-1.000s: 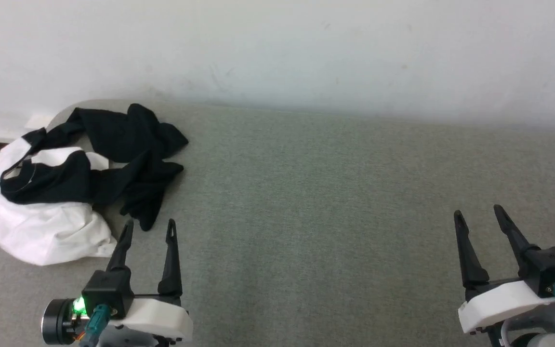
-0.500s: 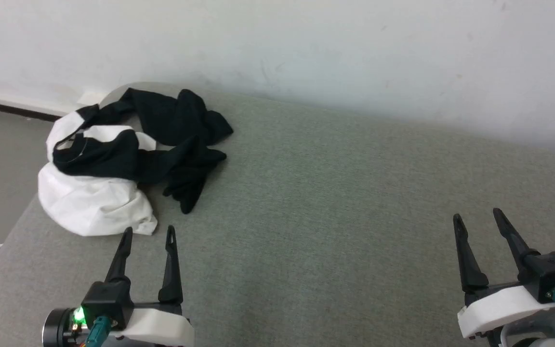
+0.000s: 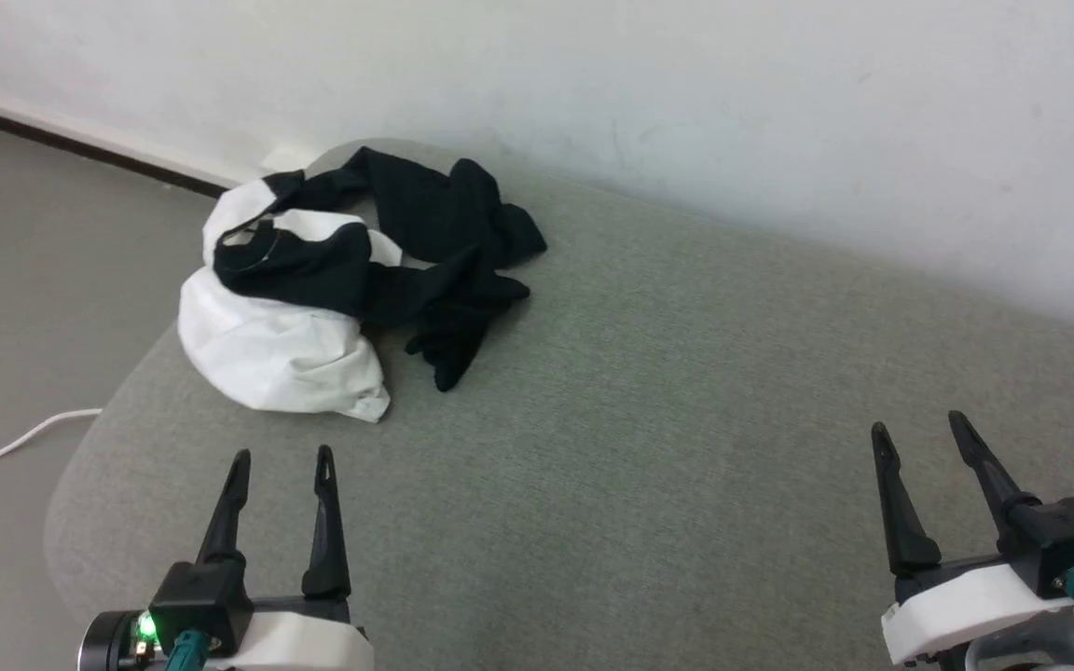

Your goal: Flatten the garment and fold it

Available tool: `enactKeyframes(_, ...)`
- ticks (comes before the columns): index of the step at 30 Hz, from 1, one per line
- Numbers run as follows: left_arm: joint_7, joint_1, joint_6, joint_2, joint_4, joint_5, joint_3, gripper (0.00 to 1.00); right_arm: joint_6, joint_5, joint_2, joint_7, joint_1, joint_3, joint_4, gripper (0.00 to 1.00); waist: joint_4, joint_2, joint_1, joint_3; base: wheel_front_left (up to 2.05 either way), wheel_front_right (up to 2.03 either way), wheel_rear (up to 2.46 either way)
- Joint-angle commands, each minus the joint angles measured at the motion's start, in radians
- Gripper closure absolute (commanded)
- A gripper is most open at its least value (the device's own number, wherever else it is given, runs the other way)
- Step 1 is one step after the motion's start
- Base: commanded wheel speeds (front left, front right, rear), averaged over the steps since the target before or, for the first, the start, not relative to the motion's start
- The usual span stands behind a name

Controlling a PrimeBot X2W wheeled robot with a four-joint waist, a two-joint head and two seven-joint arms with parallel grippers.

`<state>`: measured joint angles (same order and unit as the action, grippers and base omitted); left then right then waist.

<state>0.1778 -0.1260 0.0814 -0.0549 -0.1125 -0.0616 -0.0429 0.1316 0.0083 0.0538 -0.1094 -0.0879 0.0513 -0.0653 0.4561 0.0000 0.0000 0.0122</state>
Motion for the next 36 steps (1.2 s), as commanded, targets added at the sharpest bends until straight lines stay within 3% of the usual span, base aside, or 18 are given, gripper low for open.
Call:
enactKeyframes(1,0.01,-0.016,0.008,0.003,-0.008,-0.005,-0.001,0.0,-0.001,0.001,-0.002,-0.009,-0.01,-0.002,-0.006,0.0,0.041,0.0,0.0,-0.004,0.0,0.0,0.0)
enactKeyframes(11,0.031,-0.04,0.016,0.003,-0.019,-0.01,-0.002,0.0,-0.001,0.009,-0.003,-0.019,-0.019,-0.012,-0.009,0.0,0.122,0.0,0.0,-0.014,0.0,0.0,0.0)
enactKeyframes(36,0.083,-0.079,0.042,0.004,-0.054,-0.027,-0.028,0.0,-0.001,0.01,-0.004,-0.05,-0.04,-0.001,-0.031,0.0,0.246,0.0,0.0,-0.002,0.0,0.0,0.0)
